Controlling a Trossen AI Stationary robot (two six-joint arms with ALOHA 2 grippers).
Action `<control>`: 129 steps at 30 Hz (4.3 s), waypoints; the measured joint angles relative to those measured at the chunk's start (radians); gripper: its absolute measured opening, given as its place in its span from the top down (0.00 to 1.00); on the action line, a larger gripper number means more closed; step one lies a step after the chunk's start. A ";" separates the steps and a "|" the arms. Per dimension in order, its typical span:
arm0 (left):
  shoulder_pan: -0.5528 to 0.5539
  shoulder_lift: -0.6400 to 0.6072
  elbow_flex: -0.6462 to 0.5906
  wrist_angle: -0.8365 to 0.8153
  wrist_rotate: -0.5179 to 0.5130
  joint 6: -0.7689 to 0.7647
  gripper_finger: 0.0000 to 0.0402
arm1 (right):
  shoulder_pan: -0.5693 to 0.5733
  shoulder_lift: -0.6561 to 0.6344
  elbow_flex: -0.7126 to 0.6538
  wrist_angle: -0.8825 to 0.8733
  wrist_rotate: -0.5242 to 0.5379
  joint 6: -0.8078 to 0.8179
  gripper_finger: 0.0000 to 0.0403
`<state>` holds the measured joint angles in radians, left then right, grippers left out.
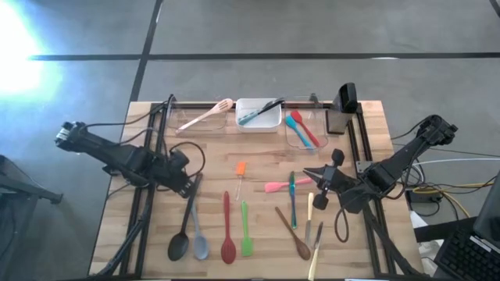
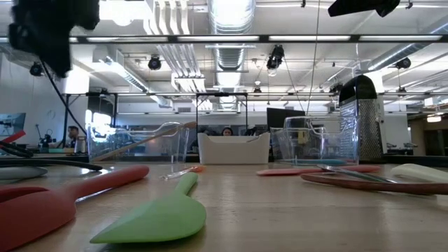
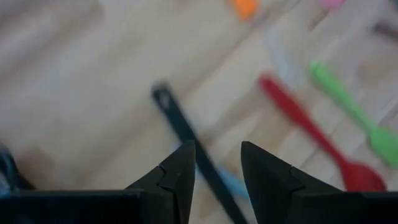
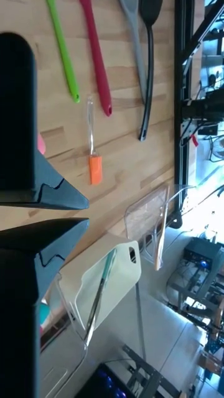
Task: Pick & Place Kitchen Items
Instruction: Put the black serving spoon into the left transparent bin
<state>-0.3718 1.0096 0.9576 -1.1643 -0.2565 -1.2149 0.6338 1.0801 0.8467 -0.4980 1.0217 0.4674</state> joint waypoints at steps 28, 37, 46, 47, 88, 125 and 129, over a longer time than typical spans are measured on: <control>-0.089 0.016 -0.401 0.519 0.414 -0.273 0.64 | 0.000 0.000 0.000 -0.015 -0.009 0.004 0.93; -0.103 0.076 -0.405 0.527 0.416 -0.285 0.49 | 0.000 0.001 0.000 -0.015 -0.009 0.004 0.93; -0.104 0.184 -0.407 0.570 0.393 -0.273 0.43 | 0.001 0.001 -0.001 -0.015 -0.009 0.004 0.93; -0.104 0.200 -0.407 0.589 0.393 -0.269 0.43 | 0.001 0.001 -0.002 -0.015 -0.009 0.004 0.93; -0.103 -0.030 -0.205 0.177 -0.012 -0.159 0.82 | 0.000 0.002 -0.041 -0.010 0.002 0.031 0.93; 0.131 -0.135 -0.820 2.573 -0.314 1.301 0.82 | -0.070 0.001 -0.041 0.228 0.026 -0.138 0.93; 0.216 -0.133 -0.843 2.643 -0.237 1.273 0.82 | -0.076 0.001 -0.041 0.258 0.026 -0.159 0.93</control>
<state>-0.1556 0.8765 0.1150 1.4786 -0.4933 0.0579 0.5577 1.0809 0.8059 -0.2404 1.0473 0.3079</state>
